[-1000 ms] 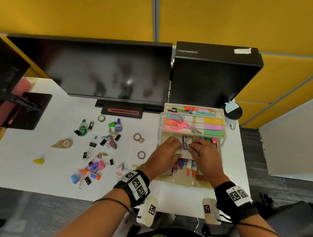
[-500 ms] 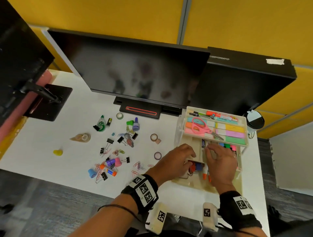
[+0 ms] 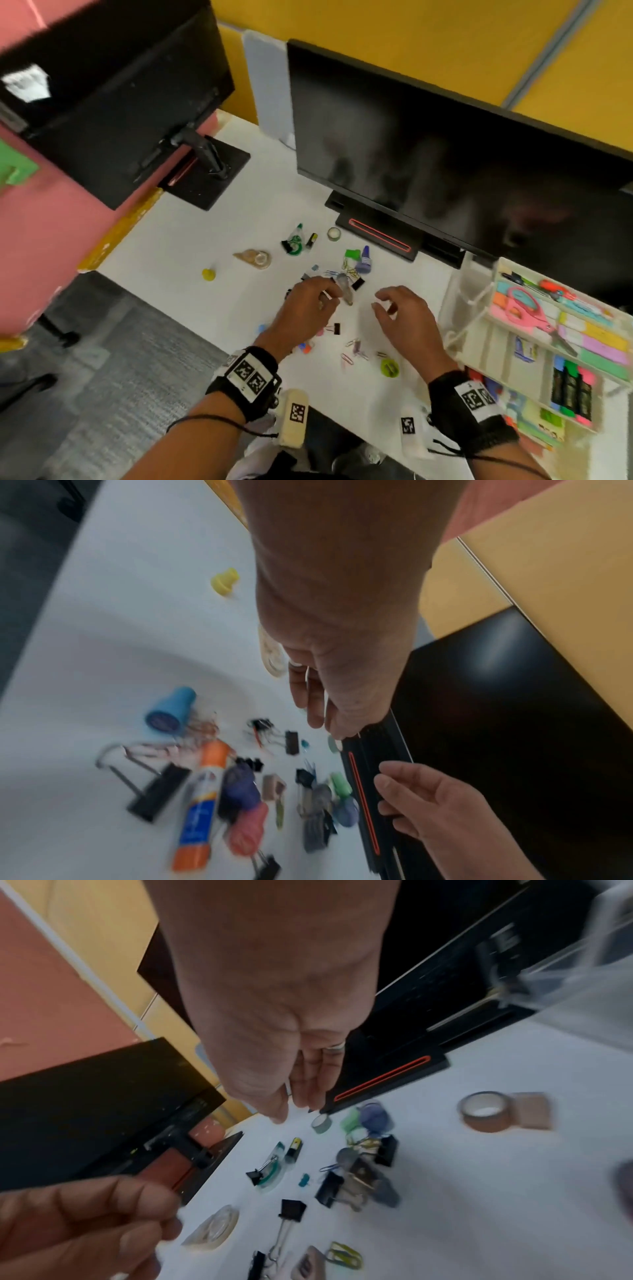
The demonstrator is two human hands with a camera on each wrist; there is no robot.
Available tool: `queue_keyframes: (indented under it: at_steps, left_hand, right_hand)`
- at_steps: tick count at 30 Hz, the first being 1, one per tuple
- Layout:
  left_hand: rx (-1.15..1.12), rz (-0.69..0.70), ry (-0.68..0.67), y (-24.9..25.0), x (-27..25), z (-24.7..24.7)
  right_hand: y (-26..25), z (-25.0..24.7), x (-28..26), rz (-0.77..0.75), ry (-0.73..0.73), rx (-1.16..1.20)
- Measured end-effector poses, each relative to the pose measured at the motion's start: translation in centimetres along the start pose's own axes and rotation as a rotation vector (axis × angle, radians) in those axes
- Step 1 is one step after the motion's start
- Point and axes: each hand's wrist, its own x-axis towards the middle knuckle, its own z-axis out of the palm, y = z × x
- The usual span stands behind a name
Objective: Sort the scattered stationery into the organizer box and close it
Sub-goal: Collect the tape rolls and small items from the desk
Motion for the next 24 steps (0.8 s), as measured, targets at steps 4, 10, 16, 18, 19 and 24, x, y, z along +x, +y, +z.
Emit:
queue_keyframes:
  at_steps: [4,10,16,18,19,24]
  left_hand:
    - [-0.026,-0.110,0.073,-4.2,-1.8,-3.9]
    - [-0.028,-0.208,0.083,-8.2,-4.9,-8.4]
    - [-0.010,-0.293,0.100,-10.7,-8.2,-10.8]
    - [-0.004,-0.304,0.096,-11.4,-9.1,-11.2]
    - [0.001,-0.311,0.087,-11.7,-9.4,-11.3]
    - [0.025,-0.332,0.057,-12.7,-9.8,-11.3]
  right_hand:
    - [-4.6,2.6,6.1,-0.070,-0.123,-0.034]
    - [-8.8,7.8,14.1,-0.190,-0.339,-0.207]
    - [-9.8,11.7,19.3,-0.405,-0.519,-0.499]
    - [-9.4,12.3,20.1,-0.416,-0.549,-0.510]
    - [-9.1,12.5,20.4,-0.416,-0.558,-0.499]
    - [-8.1,13.1,20.5,-0.482,-0.480,-0.486]
